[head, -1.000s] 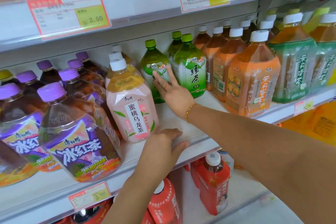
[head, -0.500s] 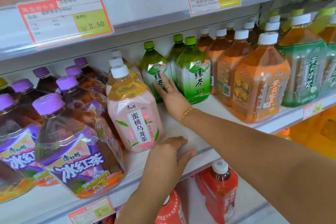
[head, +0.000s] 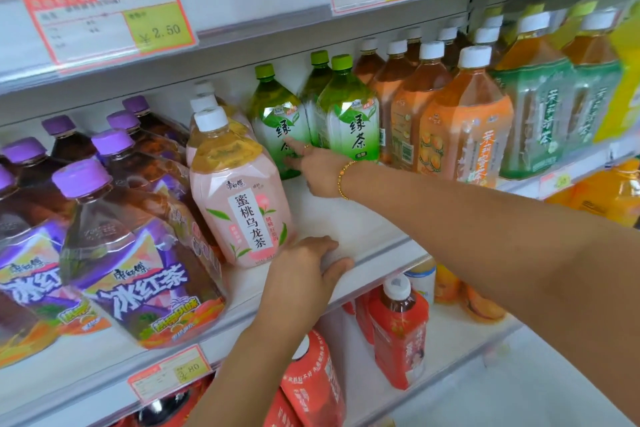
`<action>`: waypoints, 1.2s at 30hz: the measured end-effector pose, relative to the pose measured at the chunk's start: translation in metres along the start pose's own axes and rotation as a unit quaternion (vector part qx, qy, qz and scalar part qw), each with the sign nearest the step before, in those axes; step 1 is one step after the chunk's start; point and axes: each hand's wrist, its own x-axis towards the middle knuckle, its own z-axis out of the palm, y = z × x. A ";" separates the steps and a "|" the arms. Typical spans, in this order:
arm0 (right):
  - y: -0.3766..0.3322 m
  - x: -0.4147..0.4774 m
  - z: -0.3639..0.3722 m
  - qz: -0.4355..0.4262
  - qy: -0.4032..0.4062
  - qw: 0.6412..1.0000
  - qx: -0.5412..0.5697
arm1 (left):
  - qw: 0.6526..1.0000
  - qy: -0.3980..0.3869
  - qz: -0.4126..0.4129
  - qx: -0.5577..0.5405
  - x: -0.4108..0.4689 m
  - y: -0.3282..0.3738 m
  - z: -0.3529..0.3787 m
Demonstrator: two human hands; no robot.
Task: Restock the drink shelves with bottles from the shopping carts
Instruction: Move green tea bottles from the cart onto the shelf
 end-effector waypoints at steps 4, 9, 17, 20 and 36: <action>0.008 -0.052 -0.031 -0.018 0.071 0.997 0.002 | 1.000 -0.001 -0.014 -0.008 0.002 -0.002 0.001; 0.031 -0.159 -0.073 0.040 0.143 0.989 -0.005 | 0.994 -0.007 -0.049 -0.092 0.011 0.016 -0.006; 0.047 -0.346 -0.133 0.270 0.018 0.963 0.009 | 0.922 -0.063 0.182 -0.336 0.009 0.167 0.008; 0.051 -0.433 -0.139 0.417 -0.040 0.908 -0.008 | 0.867 -0.189 0.244 -0.391 -0.005 0.219 0.029; -0.007 -0.628 -0.121 0.758 -0.188 0.522 0.343 | 0.778 -0.364 0.510 0.047 -0.048 0.400 0.075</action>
